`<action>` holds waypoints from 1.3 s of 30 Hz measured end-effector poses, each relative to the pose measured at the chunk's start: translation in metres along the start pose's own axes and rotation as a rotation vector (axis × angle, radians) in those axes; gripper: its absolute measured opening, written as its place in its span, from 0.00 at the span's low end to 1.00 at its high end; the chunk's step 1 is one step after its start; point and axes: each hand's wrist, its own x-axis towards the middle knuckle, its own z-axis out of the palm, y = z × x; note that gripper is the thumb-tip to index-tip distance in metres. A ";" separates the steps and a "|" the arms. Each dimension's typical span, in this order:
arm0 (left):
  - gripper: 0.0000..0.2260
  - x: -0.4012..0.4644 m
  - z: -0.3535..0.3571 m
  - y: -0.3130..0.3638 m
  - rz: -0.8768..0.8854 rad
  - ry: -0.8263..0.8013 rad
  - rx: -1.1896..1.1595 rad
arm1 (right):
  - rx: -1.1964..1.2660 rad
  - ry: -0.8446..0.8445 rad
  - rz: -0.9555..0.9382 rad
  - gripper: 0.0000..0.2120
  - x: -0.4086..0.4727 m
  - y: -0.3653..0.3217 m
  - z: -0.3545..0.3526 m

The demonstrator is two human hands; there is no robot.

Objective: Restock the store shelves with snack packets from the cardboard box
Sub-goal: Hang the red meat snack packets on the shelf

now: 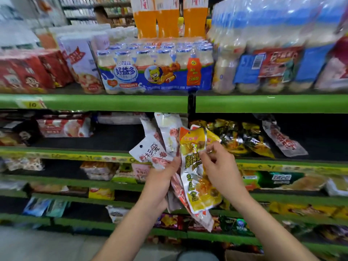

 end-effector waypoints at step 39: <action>0.10 0.049 -0.004 -0.004 0.003 0.118 0.001 | 0.576 -0.116 0.517 0.08 0.019 0.030 -0.003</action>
